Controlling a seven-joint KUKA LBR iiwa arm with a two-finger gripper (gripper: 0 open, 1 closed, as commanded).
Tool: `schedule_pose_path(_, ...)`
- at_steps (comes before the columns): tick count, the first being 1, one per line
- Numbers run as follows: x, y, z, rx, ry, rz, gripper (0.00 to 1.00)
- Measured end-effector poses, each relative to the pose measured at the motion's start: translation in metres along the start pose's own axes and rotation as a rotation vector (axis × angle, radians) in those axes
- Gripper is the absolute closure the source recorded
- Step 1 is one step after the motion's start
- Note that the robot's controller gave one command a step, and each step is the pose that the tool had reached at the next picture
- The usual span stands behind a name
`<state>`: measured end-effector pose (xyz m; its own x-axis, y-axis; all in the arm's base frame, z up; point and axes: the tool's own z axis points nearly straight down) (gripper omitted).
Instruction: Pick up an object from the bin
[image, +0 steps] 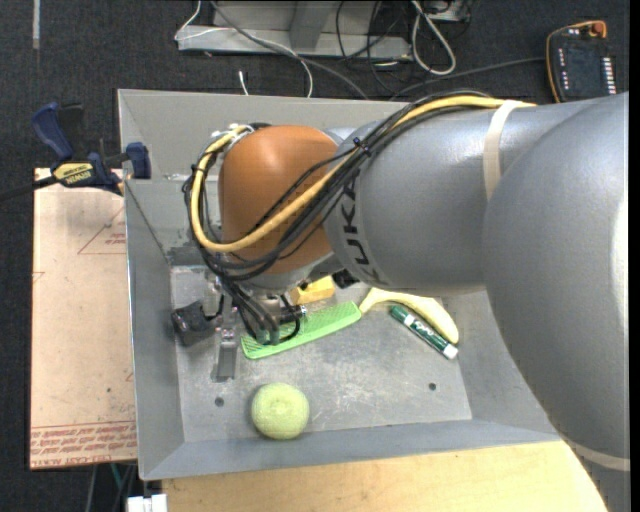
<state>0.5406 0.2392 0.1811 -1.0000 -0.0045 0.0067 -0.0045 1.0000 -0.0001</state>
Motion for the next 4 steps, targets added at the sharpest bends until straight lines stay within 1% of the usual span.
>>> schedule_pose_path(1, -0.002, -0.001, -0.004, -0.001, -0.007, 0.005, 0.0)
schedule_pose_path(2, -0.05, -0.062, 0.083, -0.007, -0.019, -0.088, 0.0)
schedule_pose_path(3, -0.065, -0.086, 0.098, -0.019, -0.045, -0.086, 0.0)
schedule_pose_path(4, -0.07, -0.024, 0.11, -0.009, -0.02, -0.304, 0.0)
